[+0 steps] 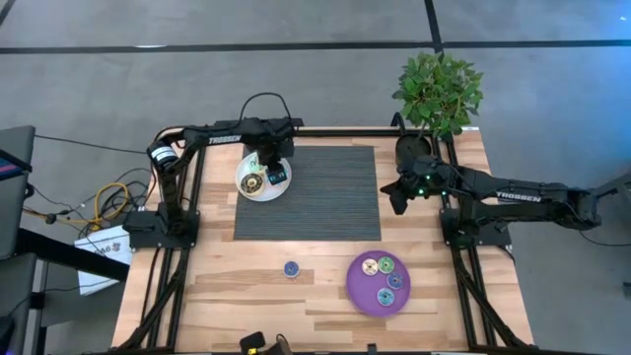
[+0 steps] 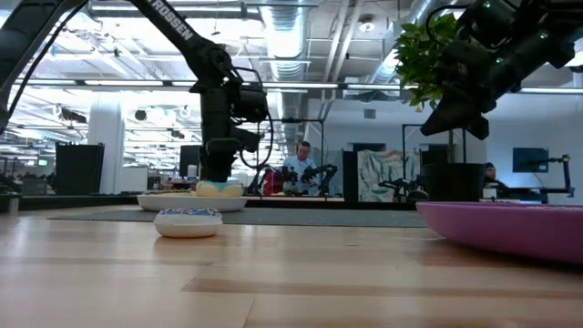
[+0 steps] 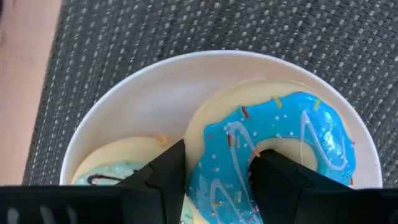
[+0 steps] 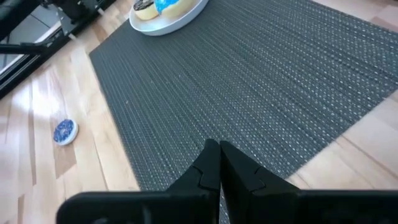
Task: Pick & Place donuts
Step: Put the large light blue donut on the white plate, then put the small blue donut on the purple plate
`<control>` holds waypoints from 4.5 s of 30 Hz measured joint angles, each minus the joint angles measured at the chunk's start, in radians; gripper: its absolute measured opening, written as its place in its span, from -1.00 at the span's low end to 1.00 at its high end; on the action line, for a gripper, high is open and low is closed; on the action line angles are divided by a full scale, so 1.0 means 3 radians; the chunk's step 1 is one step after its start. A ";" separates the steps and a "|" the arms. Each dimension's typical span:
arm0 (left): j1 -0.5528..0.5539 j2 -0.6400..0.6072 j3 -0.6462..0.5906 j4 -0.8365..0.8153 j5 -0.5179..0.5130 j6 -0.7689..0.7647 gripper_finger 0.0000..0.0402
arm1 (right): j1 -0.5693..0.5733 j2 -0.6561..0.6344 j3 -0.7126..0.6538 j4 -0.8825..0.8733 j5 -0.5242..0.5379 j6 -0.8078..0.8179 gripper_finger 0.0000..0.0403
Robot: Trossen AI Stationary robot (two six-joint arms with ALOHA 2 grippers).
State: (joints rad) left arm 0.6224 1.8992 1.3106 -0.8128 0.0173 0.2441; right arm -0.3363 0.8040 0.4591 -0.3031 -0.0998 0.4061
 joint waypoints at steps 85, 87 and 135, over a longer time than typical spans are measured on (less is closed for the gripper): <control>-0.2442 -0.1146 0.0299 -0.0538 -0.1752 -0.3182 0.35 | 0.0109 0.0001 0.0003 -0.0033 -0.0195 -0.0515 -1.00; -0.2621 -0.1146 0.0299 -0.0538 -0.1904 -0.3419 0.32 | 0.0110 0.0001 0.0003 -0.0033 -0.0195 -0.0520 -1.00; -0.3512 -0.0289 -0.0497 0.1036 -0.0886 -0.2264 0.23 | 0.0272 0.0000 0.0003 -0.0434 -0.0203 -0.1169 -1.00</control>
State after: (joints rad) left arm -0.4311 1.8126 1.1615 -0.5021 -0.2487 -0.4350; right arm -0.2546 0.8040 0.4599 -0.4332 -0.1608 0.0555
